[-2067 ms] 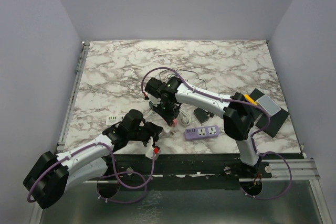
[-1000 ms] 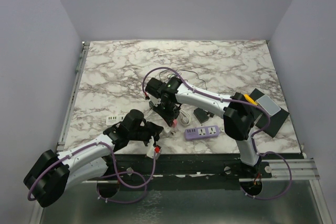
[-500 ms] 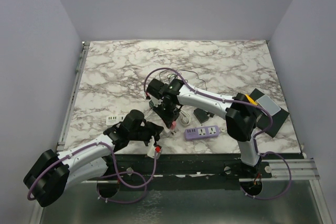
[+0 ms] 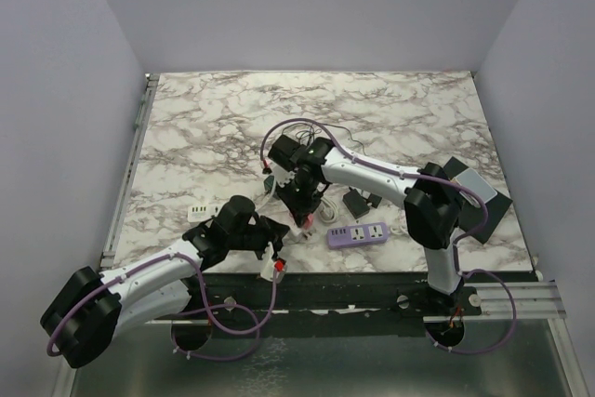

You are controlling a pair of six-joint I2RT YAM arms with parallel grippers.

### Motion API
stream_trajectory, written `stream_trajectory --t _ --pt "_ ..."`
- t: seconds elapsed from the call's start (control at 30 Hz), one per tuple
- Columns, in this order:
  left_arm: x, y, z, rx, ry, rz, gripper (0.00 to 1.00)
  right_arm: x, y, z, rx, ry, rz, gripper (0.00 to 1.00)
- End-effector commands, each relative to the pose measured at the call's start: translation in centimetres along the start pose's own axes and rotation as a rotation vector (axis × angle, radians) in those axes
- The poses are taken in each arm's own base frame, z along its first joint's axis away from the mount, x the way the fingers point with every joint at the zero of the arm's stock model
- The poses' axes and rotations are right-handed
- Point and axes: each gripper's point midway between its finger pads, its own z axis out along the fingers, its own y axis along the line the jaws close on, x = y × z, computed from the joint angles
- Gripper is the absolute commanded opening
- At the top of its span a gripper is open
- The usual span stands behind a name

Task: Insert the plug
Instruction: Insert the plug into the socket.

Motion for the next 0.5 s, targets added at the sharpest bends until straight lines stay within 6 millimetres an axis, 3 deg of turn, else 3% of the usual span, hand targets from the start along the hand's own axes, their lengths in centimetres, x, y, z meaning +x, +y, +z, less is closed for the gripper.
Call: stream_trajectory --t 0.0,0.23,0.47 --pt "-0.5 -0.7 0.1 0.016 -0.025 0.029 0.08 0.7 1.1 0.8 -0.132 0.017 -0.046 0.01" --pt "-1.5 0.8 0.0 -0.008 -0.062 0.073 0.18 1.0 1.6 0.5 -0.223 0.027 -0.086 0.01" --pt "-1.3 0.8 1.0 0.035 -0.070 0.093 0.29 0.7 0.9 -0.1 -0.234 0.008 -0.094 0.01"
